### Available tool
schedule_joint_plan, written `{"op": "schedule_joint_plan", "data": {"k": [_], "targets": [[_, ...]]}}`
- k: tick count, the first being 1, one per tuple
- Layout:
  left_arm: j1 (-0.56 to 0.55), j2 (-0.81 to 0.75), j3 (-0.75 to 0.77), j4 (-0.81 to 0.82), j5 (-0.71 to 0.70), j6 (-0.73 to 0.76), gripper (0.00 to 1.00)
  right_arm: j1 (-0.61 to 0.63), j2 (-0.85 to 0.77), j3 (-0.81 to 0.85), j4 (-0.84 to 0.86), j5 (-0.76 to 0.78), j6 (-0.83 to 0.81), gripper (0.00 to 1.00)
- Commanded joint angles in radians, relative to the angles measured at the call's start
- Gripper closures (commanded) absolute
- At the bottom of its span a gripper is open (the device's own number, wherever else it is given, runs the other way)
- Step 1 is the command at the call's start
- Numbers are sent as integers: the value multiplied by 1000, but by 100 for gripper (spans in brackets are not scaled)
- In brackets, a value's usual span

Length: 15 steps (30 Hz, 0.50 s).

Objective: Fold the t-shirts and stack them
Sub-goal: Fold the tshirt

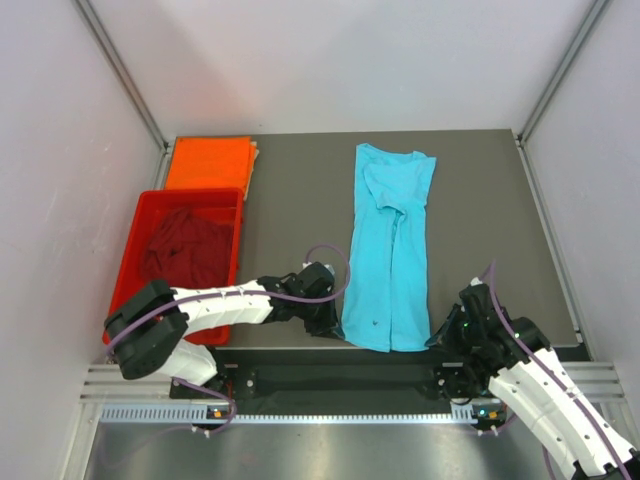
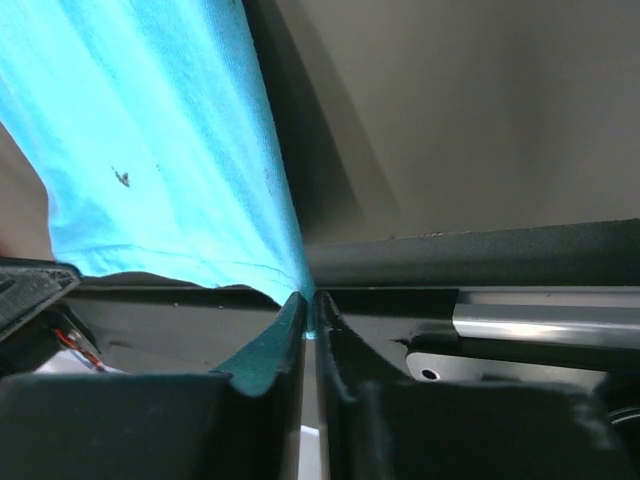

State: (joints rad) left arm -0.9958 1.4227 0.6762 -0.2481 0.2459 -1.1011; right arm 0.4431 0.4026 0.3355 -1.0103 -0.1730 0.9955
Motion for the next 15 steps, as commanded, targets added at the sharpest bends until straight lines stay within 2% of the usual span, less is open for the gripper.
{"op": "schedule_joint_plan", "data": {"k": [1, 2, 4, 7, 10, 12, 13, 15], "targets": [[-3, -2, 11, -14, -13, 7, 100, 13, 8, 16, 23, 1, -11, 91], [-3, -4, 13, -29, -19, 9, 100, 13, 8, 19, 21, 0, -11, 85], [-4, -19, 23, -80, -42, 17, 81, 11, 13, 36, 12, 6, -17, 71], [-3, -56, 68, -152, -85, 36, 68, 13, 41, 97, -13, 87, -35, 60], [0, -79, 161, -209, -166, 78, 63, 13, 116, 177, 27, 154, -96, 54], [9, -71, 238, -243, -213, 115, 61, 8, 206, 229, 143, 167, -159, 52], [22, -65, 261, -243, -235, 130, 61, 3, 247, 252, 185, 196, -243, 50], [39, -36, 324, -223, -267, 176, 61, -7, 393, 336, 313, 214, -335, 49]]}}
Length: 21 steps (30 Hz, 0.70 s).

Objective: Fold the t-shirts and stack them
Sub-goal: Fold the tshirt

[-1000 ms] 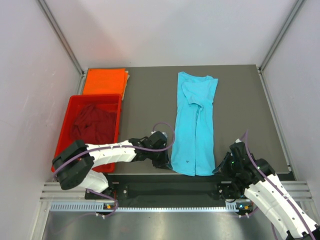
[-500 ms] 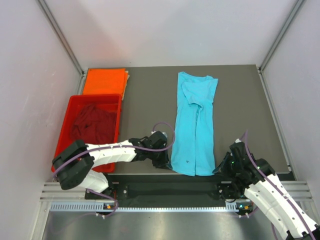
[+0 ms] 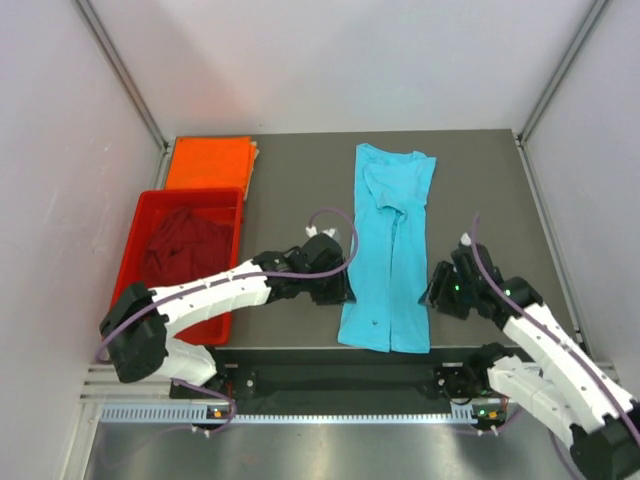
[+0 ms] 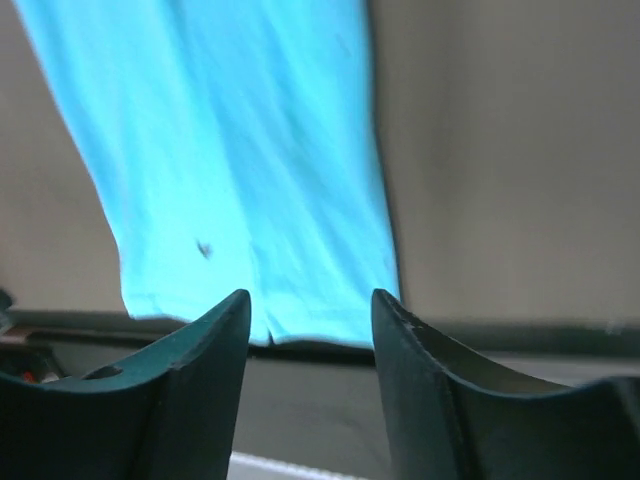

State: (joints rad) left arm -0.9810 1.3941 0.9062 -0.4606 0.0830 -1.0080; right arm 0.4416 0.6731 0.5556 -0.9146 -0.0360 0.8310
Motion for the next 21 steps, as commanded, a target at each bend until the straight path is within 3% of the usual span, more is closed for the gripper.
{"op": "schedule_joint_plan", "data": {"k": [1, 4, 5, 7, 9, 15, 21], "targets": [[39, 6, 114, -4, -117, 94, 61, -21, 179, 151, 252, 88, -269, 47], [48, 65, 163, 65, -95, 131, 61, -110, 414, 314, 345, 40, -427, 46], [50, 80, 172, 94, -9, 150, 61, -147, 516, 352, 374, -5, -452, 46], [41, 123, 172, 210, 69, 157, 61, -272, 603, 444, 420, -165, -481, 46], [28, 160, 149, 323, 129, 144, 63, -370, 707, 507, 498, -228, -468, 46], [-53, 279, 152, 453, 153, 175, 66, -498, 1028, 711, 655, -357, -405, 54], [-113, 437, 243, 520, 188, 187, 67, -527, 1310, 921, 819, -390, -383, 59]]}}
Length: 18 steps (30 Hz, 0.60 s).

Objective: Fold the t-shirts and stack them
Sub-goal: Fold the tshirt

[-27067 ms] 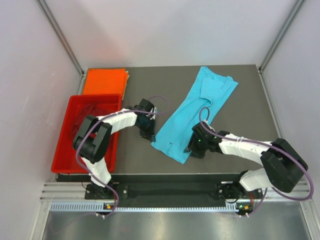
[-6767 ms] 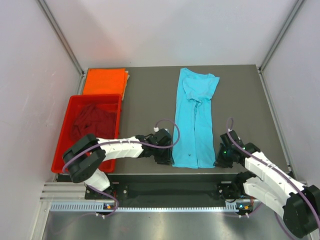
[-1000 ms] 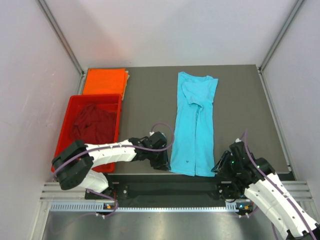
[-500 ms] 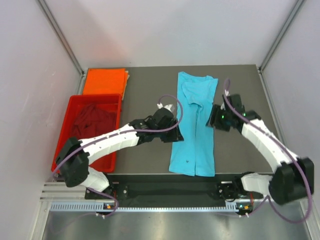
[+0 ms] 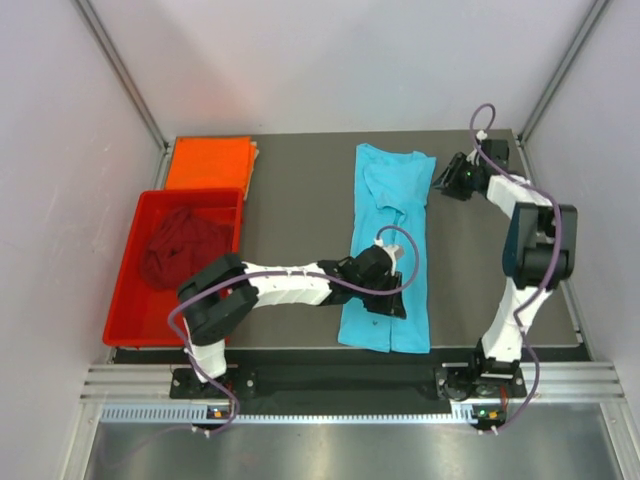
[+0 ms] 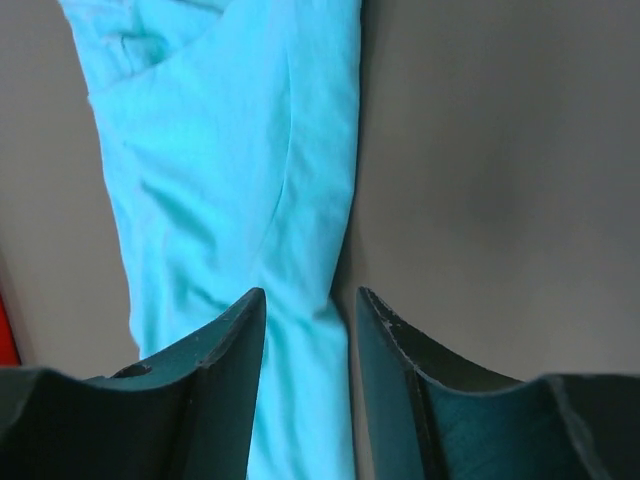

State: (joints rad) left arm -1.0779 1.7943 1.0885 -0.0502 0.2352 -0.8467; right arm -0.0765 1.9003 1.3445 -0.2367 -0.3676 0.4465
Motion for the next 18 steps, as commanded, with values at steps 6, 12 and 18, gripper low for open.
{"op": "schedule_joint_plan", "data": {"k": [6, 12, 18], "targets": [[-37, 160, 134, 125, 64, 43, 67, -19, 367, 428, 113, -117, 14, 54], [-48, 215, 129, 101, 47, 37, 68, -39, 561, 637, 59, -126, 50, 53], [-57, 246, 91, 96, 26, 26, 68, -42, 689, 804, 158, -194, 124, 84]]}}
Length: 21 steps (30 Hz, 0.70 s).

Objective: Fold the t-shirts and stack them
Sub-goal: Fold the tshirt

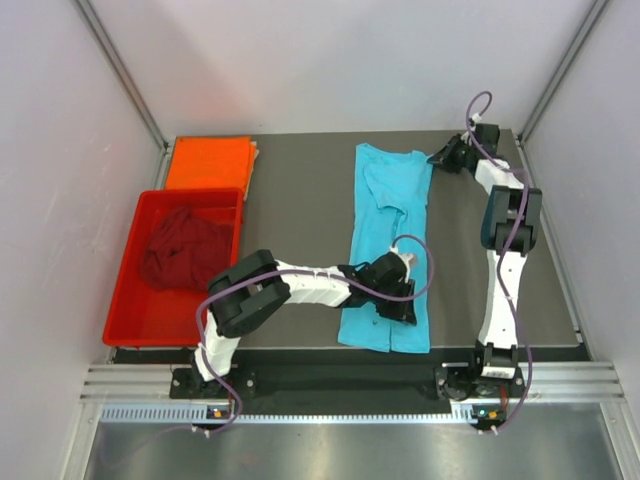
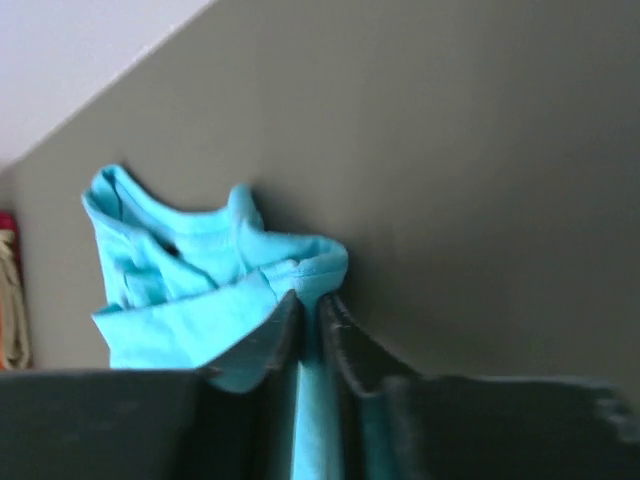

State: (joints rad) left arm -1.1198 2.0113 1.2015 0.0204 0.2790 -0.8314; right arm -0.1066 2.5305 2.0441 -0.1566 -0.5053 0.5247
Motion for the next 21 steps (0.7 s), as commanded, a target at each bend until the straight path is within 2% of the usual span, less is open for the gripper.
{"op": "schedule_joint_plan", "data": {"k": [1, 4, 7, 12, 17, 20, 21], "targets": [[-18, 32, -26, 21, -24, 12, 68, -11, 98, 128, 100, -88, 82, 91], [-26, 52, -39, 18, -24, 5, 69, -10, 178, 217, 201, -148, 159, 96], [-34, 64, -63, 24, -27, -12, 69, -10, 252, 315, 230, -148, 211, 96], [-35, 73, -94, 38, -24, -26, 70, 2, 295, 343, 296, -148, 262, 94], [-34, 44, -37, -17, -49, -17, 69, 10, 284, 335, 249, -134, 224, 79], [-29, 14, 32, -123, -69, -9, 66, -4, 242, 289, 224, -116, 218, 65], [-22, 3, 46, -137, -69, -9, 65, -17, 226, 272, 220, -110, 222, 56]]}}
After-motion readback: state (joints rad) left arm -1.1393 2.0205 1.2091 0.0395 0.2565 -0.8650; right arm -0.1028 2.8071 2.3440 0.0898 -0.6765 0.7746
